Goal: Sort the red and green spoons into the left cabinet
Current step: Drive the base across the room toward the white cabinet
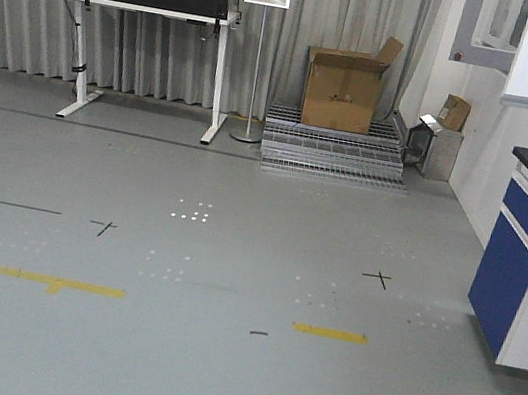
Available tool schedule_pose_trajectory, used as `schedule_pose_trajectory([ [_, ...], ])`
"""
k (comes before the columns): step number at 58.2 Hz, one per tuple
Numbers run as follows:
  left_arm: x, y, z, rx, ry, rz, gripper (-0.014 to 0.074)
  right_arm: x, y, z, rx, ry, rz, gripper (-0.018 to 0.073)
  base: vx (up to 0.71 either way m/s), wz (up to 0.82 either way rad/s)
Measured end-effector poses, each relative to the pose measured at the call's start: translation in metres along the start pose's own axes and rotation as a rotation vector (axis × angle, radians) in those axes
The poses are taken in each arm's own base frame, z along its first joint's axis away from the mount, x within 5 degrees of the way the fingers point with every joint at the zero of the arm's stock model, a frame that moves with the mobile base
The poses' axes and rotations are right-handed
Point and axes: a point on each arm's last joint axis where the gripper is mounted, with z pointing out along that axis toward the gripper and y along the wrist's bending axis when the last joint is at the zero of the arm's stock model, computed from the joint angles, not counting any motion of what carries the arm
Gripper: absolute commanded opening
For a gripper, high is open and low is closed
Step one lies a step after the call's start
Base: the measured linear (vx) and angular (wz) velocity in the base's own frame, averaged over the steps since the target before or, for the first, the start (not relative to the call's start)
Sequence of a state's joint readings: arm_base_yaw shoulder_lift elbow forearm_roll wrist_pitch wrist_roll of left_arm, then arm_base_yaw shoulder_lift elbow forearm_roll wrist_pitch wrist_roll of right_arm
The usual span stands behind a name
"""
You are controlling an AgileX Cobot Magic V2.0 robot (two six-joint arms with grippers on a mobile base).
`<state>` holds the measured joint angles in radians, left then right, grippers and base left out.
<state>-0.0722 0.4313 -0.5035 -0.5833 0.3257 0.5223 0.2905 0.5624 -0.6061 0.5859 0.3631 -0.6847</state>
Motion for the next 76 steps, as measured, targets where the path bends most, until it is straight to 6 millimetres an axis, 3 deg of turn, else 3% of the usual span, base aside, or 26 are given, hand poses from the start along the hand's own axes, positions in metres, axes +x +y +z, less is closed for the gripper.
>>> schedule_pose_trajectory([
  [76, 0.0001, 0.0000, 0.0000, 0.001, 0.001, 0.000, -0.0003, 0.0000, 0.0001, -0.0003, -0.001, 0.000, 0.001, -0.0003, 0.66, 0.02],
])
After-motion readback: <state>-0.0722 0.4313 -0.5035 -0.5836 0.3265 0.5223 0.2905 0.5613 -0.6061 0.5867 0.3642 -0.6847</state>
